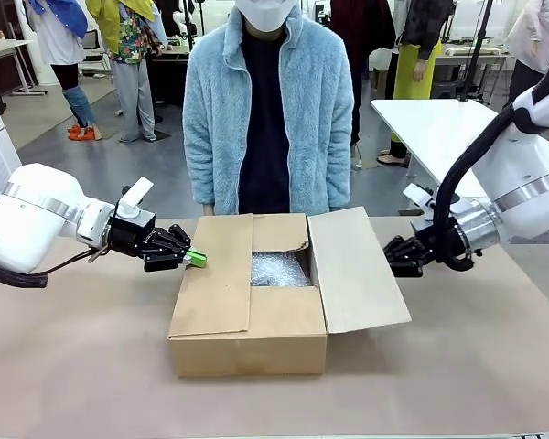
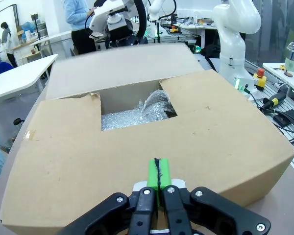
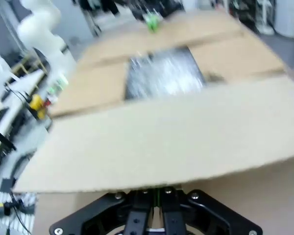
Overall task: Wrap the clocks to prevent damage.
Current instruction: Push the left (or right) flap of the Package Box to close it.
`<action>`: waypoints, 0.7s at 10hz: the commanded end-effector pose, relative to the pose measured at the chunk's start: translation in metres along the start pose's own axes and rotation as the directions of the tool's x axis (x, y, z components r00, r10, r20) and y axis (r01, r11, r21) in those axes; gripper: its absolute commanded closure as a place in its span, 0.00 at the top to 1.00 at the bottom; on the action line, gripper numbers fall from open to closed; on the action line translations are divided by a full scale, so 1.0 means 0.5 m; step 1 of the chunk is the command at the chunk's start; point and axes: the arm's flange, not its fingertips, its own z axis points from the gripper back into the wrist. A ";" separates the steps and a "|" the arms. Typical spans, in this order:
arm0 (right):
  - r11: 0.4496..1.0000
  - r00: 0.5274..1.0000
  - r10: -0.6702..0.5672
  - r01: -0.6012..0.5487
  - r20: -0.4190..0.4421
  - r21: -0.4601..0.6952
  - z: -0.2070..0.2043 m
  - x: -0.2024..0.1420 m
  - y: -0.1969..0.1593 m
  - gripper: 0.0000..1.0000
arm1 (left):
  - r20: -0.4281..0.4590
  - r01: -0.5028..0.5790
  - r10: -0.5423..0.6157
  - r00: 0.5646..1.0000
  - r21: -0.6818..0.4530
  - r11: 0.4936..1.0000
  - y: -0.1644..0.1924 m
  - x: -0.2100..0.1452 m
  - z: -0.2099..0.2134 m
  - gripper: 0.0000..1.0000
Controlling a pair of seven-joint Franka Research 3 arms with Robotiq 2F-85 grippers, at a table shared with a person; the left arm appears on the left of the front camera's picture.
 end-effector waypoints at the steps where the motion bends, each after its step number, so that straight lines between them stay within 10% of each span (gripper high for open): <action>1: 0.999 0.990 0.009 -0.016 0.140 0.047 -0.013 -0.007 -0.003 0.01 | -0.006 -0.007 0.007 1.000 0.006 1.000 0.002 -0.008 -0.006 0.01; 7: 0.993 0.970 0.070 -0.091 0.231 0.081 -0.143 0.055 -0.002 0.01 | -0.006 -0.007 0.007 1.000 0.006 1.000 0.002 -0.008 -0.006 0.01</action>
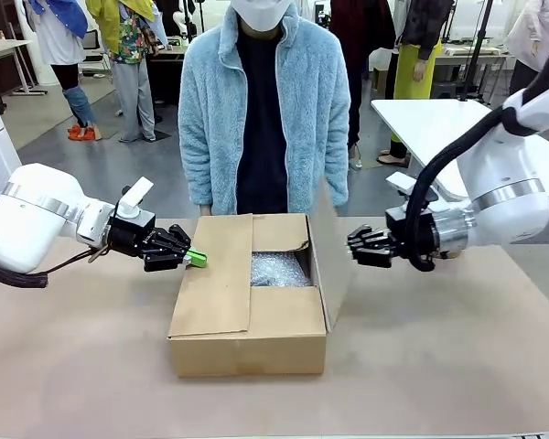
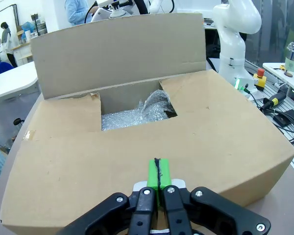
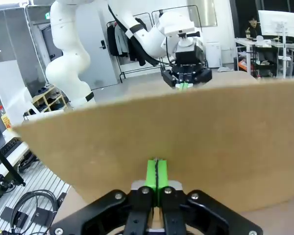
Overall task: Wrap the clocks to prevent damage.
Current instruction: Push the left (or right) flap of the Package Box to close it.
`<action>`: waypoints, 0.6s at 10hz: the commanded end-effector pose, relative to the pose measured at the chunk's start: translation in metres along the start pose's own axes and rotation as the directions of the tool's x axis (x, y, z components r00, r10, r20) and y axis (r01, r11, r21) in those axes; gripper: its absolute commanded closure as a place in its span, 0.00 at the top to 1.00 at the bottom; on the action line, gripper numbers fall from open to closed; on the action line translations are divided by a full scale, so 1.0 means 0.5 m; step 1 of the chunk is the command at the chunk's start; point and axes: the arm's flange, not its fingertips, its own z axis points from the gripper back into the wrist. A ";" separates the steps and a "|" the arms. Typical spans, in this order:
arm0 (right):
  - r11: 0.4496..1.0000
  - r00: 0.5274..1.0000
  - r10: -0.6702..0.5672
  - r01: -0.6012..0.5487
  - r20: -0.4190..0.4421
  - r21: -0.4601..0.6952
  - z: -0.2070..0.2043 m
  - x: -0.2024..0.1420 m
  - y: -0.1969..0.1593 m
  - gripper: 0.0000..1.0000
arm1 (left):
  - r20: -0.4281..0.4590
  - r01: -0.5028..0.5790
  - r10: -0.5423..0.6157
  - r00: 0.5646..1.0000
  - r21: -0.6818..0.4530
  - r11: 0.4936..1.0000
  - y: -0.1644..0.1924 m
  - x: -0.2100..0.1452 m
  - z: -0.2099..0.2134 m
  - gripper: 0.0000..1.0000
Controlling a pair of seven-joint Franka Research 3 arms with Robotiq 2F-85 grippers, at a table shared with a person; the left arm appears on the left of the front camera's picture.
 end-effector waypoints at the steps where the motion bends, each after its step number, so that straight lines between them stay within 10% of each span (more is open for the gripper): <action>1: 0.999 0.999 0.031 -0.032 -0.024 -0.006 -0.064 -0.006 -0.022 0.01 | -0.006 -0.007 0.007 1.000 0.006 1.000 0.002 -0.008 -0.006 0.01; 6: 0.998 0.995 0.052 -0.056 -0.087 -0.039 -0.123 -0.024 -0.048 0.01 | -0.006 -0.007 0.007 1.000 0.006 1.000 0.002 -0.008 -0.006 0.01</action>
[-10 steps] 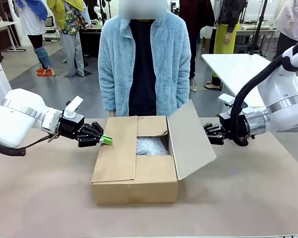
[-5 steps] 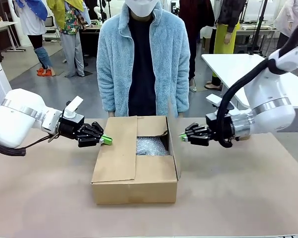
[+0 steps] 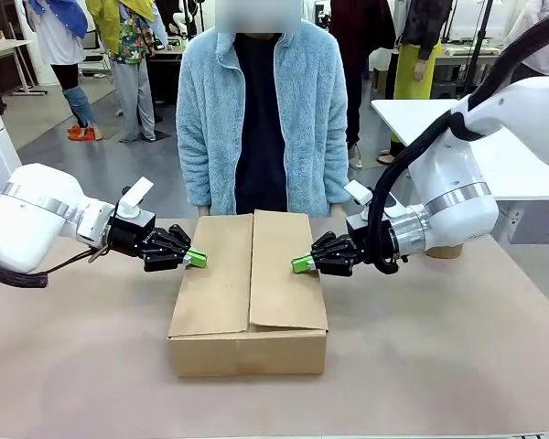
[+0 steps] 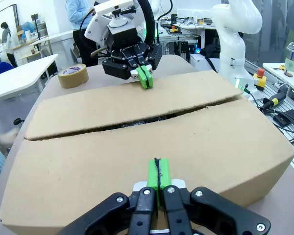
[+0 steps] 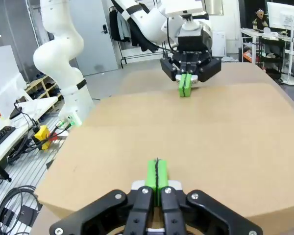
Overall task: Wrap the clocks to prevent damage.
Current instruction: Push the left (or right) flap of the Package Box to close it.
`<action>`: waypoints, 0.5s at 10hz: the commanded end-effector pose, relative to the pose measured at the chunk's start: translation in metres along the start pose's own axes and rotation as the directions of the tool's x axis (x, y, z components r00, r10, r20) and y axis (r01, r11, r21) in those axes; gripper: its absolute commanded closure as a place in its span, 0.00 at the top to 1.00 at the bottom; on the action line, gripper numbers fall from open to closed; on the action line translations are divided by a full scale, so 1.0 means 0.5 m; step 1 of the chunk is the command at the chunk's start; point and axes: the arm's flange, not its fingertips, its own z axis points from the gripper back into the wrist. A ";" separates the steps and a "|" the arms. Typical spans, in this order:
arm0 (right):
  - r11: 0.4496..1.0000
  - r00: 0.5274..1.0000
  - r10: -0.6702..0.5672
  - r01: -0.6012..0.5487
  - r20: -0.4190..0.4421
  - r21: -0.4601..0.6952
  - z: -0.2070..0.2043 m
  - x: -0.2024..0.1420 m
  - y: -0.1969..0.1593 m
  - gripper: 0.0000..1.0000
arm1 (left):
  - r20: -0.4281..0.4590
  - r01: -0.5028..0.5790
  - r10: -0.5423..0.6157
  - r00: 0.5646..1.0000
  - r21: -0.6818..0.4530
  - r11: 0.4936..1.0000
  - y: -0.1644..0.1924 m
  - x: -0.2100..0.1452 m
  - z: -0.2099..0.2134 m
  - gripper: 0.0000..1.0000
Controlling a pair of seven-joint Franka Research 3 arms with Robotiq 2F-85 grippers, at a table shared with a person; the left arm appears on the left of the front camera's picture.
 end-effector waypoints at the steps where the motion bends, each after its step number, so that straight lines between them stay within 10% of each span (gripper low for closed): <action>1: 0.999 1.000 -0.001 0.000 -0.019 -0.044 -0.004 -0.039 -0.017 0.01 | -0.006 -0.007 0.007 1.000 0.006 1.000 0.002 -0.008 -0.006 0.01; 5: 1.000 1.000 -0.019 0.019 0.004 -0.002 0.004 -0.019 -0.004 0.01 | -0.006 -0.007 0.007 1.000 0.006 1.000 0.002 -0.008 -0.006 0.01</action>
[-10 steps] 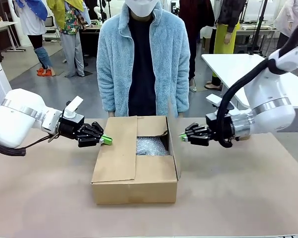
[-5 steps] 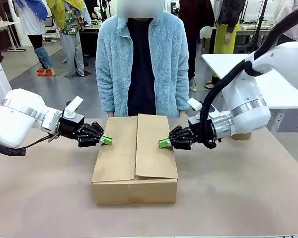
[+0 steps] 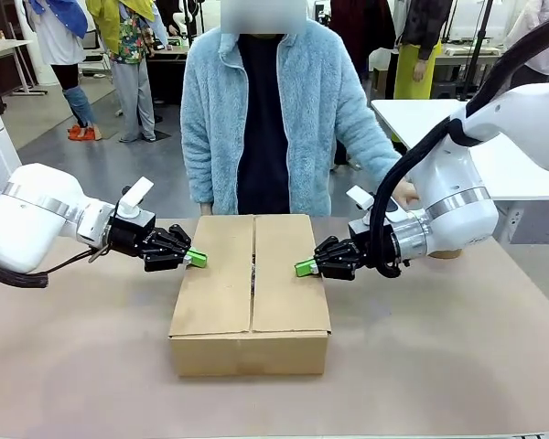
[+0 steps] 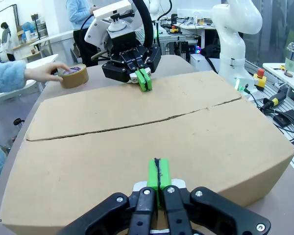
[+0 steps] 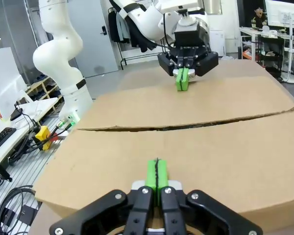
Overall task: Wrap the clocks to prevent damage.
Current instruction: Push the left (or right) flap of the Package Box to close it, then after the human seals the box with tape, release both hands from the side flaps of the Package Box.
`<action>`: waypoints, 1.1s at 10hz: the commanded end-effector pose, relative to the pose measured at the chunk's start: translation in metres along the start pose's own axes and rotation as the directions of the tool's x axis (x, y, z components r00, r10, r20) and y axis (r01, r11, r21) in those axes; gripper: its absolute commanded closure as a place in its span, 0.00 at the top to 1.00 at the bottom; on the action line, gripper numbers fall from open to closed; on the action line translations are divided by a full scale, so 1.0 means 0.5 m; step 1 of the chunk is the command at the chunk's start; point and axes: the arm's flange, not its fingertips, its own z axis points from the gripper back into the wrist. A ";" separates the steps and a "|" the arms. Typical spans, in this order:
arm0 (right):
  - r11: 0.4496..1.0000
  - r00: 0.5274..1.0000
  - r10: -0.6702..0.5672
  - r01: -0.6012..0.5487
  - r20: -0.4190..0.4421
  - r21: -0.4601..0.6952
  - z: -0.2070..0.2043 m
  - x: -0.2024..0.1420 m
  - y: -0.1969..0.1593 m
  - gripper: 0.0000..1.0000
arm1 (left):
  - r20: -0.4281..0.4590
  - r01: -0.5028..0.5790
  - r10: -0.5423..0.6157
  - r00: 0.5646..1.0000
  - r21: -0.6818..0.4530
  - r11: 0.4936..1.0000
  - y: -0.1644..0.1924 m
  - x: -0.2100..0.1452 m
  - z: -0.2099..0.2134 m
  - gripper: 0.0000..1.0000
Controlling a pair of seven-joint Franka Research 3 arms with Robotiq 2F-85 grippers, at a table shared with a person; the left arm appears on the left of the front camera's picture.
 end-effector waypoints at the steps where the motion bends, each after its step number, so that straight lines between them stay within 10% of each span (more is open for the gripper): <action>1: 1.000 1.000 -0.004 0.004 -0.011 -0.012 -0.001 -0.005 0.001 0.01 | -0.006 -0.008 0.008 1.000 0.006 1.000 0.002 -0.009 -0.006 0.01; 11: 1.000 1.000 -0.004 0.004 -0.011 -0.012 -0.001 -0.005 0.001 0.01 | -0.006 -0.008 0.008 1.000 0.006 1.000 0.002 -0.009 -0.006 0.01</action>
